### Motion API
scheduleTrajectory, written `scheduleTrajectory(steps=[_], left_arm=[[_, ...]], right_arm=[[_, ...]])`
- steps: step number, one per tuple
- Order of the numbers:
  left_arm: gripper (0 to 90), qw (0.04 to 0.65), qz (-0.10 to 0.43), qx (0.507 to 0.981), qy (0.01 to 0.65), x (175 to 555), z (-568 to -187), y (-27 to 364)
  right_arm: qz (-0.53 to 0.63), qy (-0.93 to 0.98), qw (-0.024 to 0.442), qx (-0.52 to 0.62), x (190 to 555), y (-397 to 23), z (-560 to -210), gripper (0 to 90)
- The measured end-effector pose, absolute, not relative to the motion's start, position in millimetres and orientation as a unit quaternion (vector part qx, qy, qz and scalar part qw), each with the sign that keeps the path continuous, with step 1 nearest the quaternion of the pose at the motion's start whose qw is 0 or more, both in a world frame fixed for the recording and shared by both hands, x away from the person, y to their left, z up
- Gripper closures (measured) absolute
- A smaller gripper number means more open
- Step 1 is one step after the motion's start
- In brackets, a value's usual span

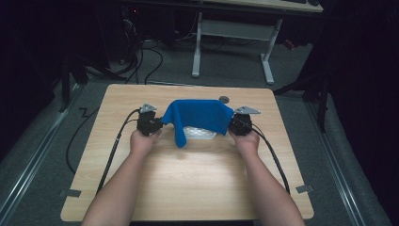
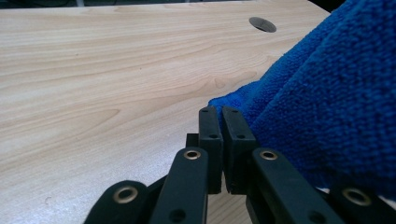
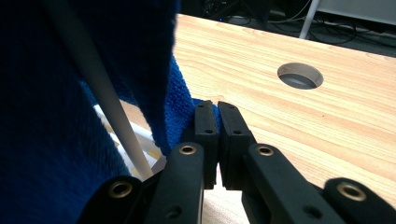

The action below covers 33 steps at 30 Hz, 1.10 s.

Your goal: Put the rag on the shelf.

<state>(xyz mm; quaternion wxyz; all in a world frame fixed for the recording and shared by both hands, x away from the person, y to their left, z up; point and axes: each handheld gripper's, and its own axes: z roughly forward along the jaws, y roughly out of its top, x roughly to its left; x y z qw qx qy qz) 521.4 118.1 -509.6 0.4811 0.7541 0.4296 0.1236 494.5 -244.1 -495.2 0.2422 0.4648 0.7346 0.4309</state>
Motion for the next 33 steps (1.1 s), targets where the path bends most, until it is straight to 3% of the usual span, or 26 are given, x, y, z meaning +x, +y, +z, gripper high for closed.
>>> scheduleTrajectory(steps=[7,13,18,22,33], left_arm=[[85.4,0.479,0.127,0.755,0.430,520,-511,119],[66.3,0.477,0.142,0.749,0.438,518,-506,123],[58.8,0.478,0.155,0.742,0.443,517,-499,131],[57.7,0.478,0.168,0.737,0.447,514,-489,140],[56.4,0.483,0.199,0.725,0.450,507,-467,161]], right_arm=[[0.429,0.728,0.233,0.480,495,-251,-502,86.1],[0.430,0.723,0.243,0.483,494,-254,-496,76.7],[0.432,0.717,0.254,0.485,494,-259,-489,68.5],[0.432,0.713,0.257,0.489,493,-264,-483,61.1],[0.437,0.701,0.288,0.485,486,-280,-462,56.3]])
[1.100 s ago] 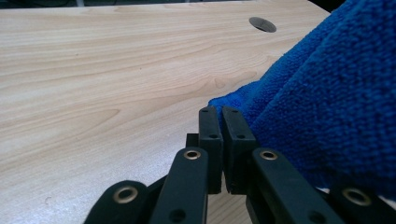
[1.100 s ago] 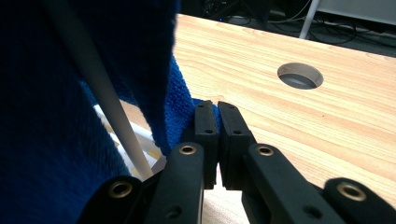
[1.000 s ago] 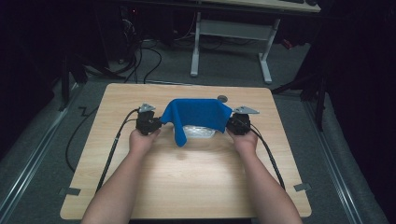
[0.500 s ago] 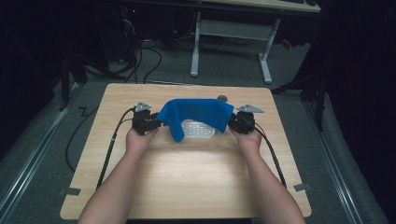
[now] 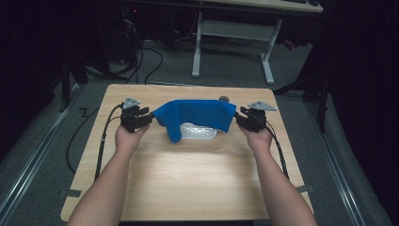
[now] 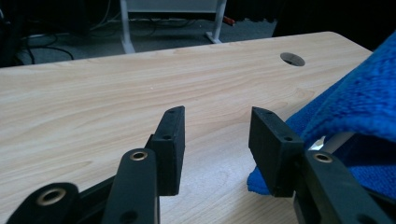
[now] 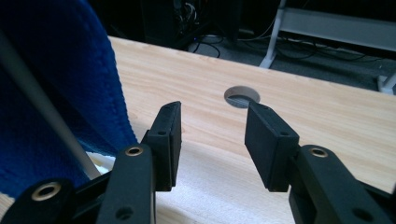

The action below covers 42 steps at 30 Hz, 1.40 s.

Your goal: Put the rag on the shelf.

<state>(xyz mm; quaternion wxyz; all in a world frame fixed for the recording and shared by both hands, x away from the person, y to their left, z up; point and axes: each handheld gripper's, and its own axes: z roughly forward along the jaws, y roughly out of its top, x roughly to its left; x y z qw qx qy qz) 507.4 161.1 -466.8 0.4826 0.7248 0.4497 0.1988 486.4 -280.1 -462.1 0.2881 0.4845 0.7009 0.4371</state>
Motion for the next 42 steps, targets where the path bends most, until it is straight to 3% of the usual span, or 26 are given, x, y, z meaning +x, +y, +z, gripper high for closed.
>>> scheduleTrajectory(steps=[14,28,42], left_arm=[[54.4,0.482,0.219,0.716,0.455,493,-456,178],[53.4,0.483,0.219,0.711,0.462,464,-477,199],[49.7,0.484,0.226,0.716,0.450,431,-482,203]], right_arm=[[0.438,0.703,0.296,0.476,471,-289,-445,49.2],[0.425,0.709,0.316,0.465,441,-296,-454,45.0],[0.435,0.709,0.331,0.445,404,-295,-461,47.1]])
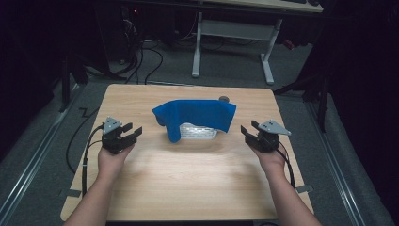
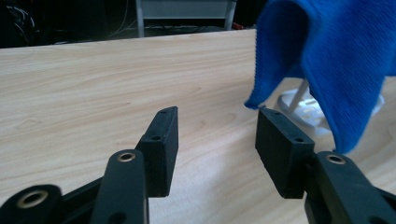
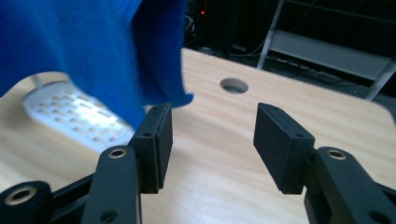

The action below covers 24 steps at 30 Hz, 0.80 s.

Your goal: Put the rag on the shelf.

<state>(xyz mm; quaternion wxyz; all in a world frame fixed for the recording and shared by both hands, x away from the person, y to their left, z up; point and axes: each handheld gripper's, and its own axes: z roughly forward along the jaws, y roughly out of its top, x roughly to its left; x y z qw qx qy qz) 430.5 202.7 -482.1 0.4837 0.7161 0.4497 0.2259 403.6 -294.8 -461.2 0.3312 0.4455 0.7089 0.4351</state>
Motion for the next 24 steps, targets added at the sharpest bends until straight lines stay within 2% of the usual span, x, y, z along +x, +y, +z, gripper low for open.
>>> scheduleTrajectory(steps=[7,18,24], left_arm=[[46.9,0.494,0.222,0.720,0.434,399,-483,199],[43.7,0.488,0.203,0.737,0.422,343,-498,184],[41.6,0.454,0.183,0.767,0.415,311,-518,170]], right_arm=[[0.427,0.725,0.342,0.419,378,-287,-463,46.2],[0.418,0.736,0.311,0.432,327,-273,-481,41.6],[0.409,0.746,0.296,0.433,305,-261,-494,39.0]])
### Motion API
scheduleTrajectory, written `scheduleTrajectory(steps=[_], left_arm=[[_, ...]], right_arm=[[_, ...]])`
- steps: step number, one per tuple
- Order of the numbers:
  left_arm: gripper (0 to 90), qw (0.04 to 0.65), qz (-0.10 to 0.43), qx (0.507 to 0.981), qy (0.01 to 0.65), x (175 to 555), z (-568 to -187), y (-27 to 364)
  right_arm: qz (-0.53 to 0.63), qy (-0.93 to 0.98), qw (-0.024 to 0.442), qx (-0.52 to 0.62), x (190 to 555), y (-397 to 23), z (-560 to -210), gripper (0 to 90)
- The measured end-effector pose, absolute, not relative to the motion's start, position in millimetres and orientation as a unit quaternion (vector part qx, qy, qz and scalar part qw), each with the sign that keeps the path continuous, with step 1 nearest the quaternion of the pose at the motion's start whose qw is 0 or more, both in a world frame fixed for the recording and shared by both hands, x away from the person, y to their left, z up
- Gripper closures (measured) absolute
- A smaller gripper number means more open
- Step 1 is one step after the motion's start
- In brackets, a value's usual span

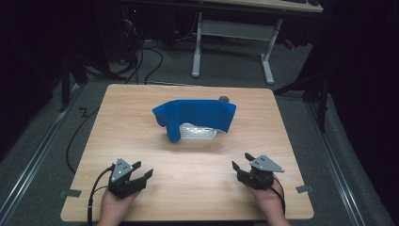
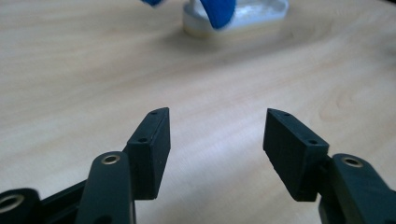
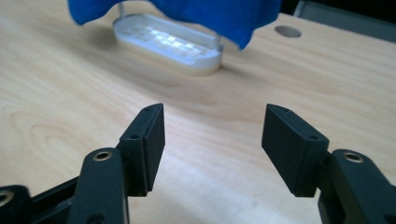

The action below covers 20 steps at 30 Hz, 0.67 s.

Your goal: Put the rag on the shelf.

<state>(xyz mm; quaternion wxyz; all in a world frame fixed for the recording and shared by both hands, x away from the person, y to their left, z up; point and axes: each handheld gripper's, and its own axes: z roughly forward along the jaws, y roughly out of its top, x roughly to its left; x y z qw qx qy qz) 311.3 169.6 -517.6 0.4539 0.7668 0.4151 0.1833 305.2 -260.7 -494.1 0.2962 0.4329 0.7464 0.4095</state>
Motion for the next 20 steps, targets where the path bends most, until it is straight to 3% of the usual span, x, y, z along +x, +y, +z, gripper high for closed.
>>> scheduleTrajectory(steps=[8,20], left_arm=[[38.0,0.433,0.165,0.802,0.377,296,-526,148],[35.6,0.435,0.151,0.804,0.376,304,-530,139]], right_arm=[[0.409,0.757,0.269,0.432,283,-243,-510,36.8],[0.390,0.776,0.257,0.423,291,-247,-523,36.9]])
